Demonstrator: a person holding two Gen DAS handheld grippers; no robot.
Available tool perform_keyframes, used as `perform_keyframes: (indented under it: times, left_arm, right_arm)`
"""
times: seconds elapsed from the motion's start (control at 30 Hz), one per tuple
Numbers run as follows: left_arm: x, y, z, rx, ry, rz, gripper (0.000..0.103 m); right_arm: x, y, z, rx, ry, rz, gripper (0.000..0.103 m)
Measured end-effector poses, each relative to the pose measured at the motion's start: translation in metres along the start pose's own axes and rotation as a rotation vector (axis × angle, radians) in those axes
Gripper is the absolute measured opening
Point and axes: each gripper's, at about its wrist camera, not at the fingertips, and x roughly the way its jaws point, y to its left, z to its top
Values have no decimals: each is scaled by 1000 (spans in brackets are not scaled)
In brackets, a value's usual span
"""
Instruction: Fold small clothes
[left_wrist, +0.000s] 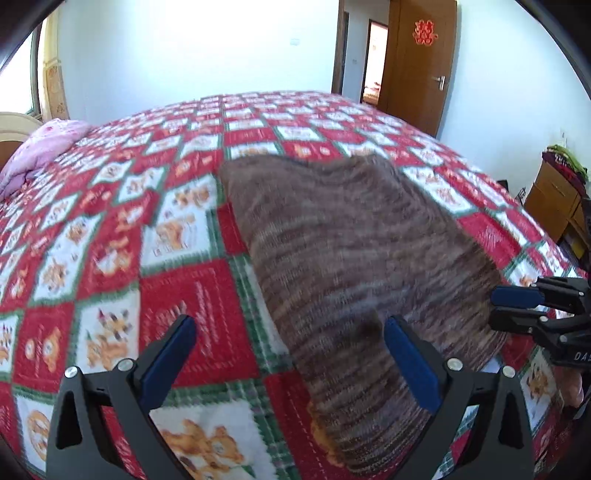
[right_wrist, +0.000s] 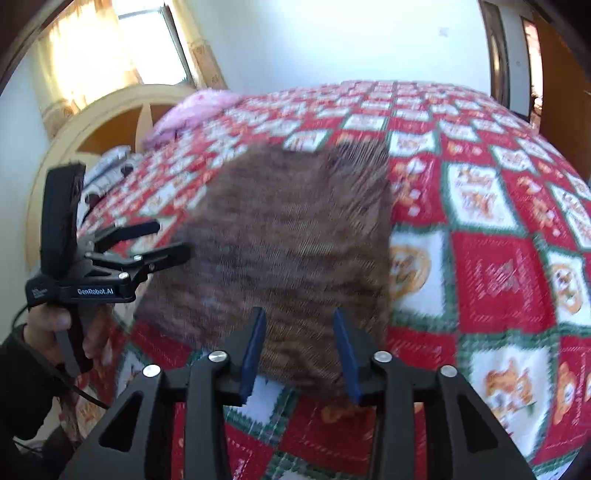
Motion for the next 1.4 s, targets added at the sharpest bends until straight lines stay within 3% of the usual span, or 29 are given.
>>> perform_keyframes:
  times: [0.17, 0.23, 0.3, 0.57, 0.87, 1.07, 1.2, 1.27, 1.33, 1.4]
  left_arm:
    - [10, 5, 16, -4, -6, 1, 103]
    - [18, 5, 20, -10, 4, -1, 103]
    - [26, 5, 22, -20, 15, -11, 103]
    - [51, 15, 18, -100, 82, -106, 103]
    - [53, 15, 13, -106, 59, -140, 103]
    - [51, 24, 12, -147, 31, -194, 102]
    - [50, 29, 11, -175, 19, -222, 99]
    - [49, 28, 11, -173, 13, -221, 94]
    - [48, 24, 10, -154, 5, -236, 68]
    - [47, 19, 10, -122, 4, -249, 57]
  right_arm:
    - [-4, -34, 31, 108, -64, 9, 52]
    - [6, -48, 43, 159, -42, 38, 63]
    - [21, -63, 53, 215, -8, 63, 66]
    - [83, -95, 72, 336, 42, 96, 66]
    - [108, -93, 88, 322, 27, 132, 66]
    - [128, -81, 99, 297, 70, 182, 66]
    - [133, -86, 99, 337, 74, 190, 50]
    - [131, -87, 97, 356, 69, 198, 27]
    - [127, -80, 96, 343, 61, 180, 22]
    - [124, -69, 96, 315, 50, 141, 20]
